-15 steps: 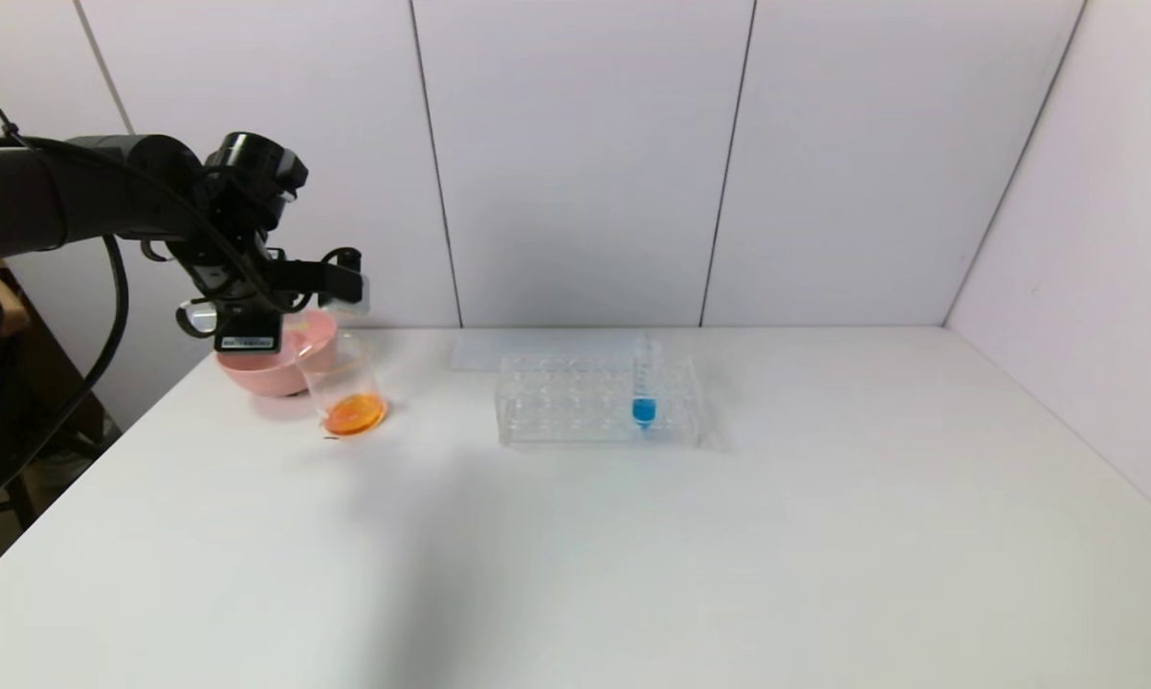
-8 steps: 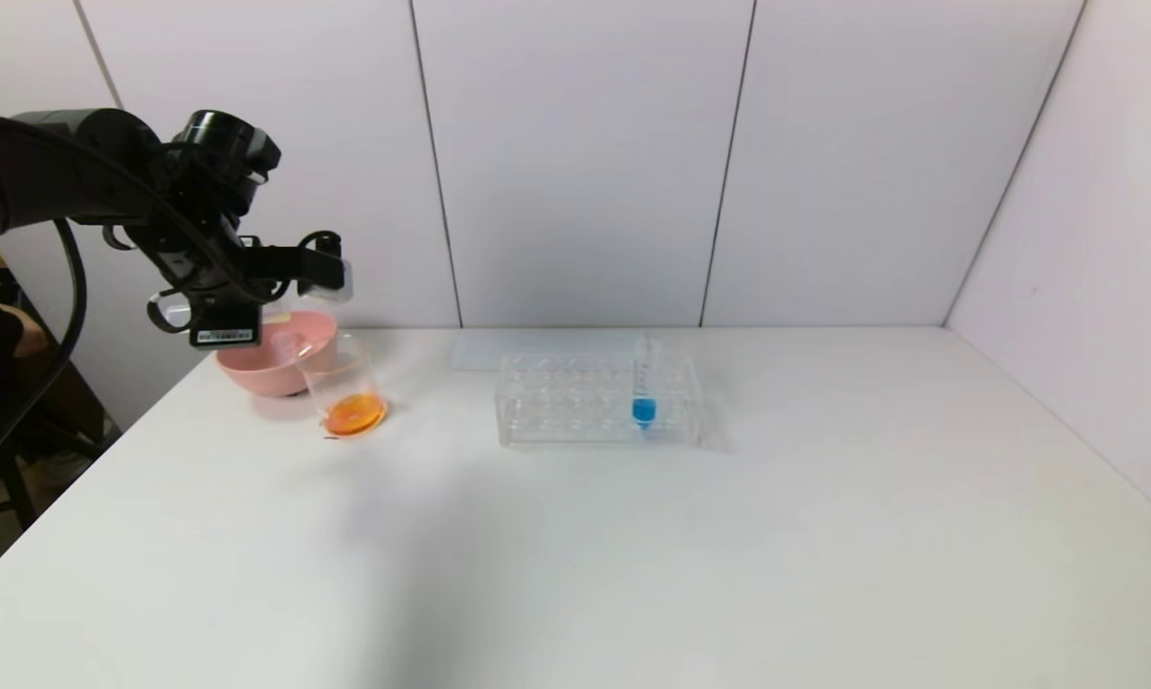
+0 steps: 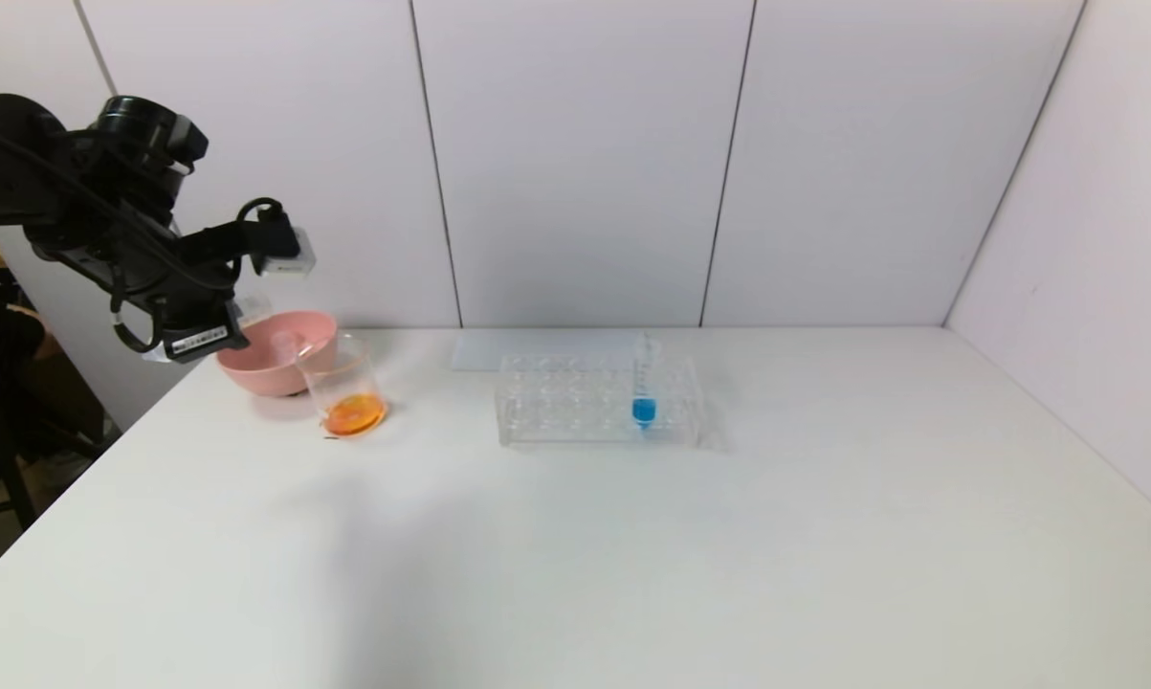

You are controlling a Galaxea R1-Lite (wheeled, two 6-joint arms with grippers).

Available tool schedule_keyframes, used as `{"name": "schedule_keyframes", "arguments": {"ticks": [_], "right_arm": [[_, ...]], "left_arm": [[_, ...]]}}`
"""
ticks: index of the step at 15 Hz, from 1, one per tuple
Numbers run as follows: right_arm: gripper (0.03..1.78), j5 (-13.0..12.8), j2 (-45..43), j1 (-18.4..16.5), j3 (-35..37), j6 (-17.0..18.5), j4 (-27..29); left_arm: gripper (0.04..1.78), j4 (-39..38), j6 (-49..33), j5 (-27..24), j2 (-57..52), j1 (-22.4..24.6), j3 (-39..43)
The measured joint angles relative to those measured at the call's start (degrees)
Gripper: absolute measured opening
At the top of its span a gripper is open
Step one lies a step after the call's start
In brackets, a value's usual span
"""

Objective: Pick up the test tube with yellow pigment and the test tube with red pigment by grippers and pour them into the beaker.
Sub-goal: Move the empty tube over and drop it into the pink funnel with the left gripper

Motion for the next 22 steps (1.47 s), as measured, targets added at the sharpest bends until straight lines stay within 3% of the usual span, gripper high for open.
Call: {"name": "schedule_keyframes", "arguments": {"ticks": [3, 6, 9, 16, 22], "right_arm": [[1.7, 0.0, 0.0, 0.0, 0.0, 0.0, 0.0], [1.7, 0.0, 0.0, 0.0, 0.0, 0.0, 0.0], [1.7, 0.0, 0.0, 0.0, 0.0, 0.0, 0.0], [1.7, 0.0, 0.0, 0.0, 0.0, 0.0, 0.0], [1.7, 0.0, 0.0, 0.0, 0.0, 0.0, 0.0]], "left_arm": [[0.49, -5.6, -2.4, -0.9, -2.5, 1.3, 5.4], [0.49, -17.3, -4.8, -3.2, -5.8, 3.0, 13.3], [0.49, -26.7, -13.1, -6.5, -8.0, 4.0, 17.1], [0.49, -30.5, -33.1, -8.6, -10.4, 5.3, 18.7], [0.49, -48.2, -49.1, -8.8, -9.8, 5.3, 25.2]]}}
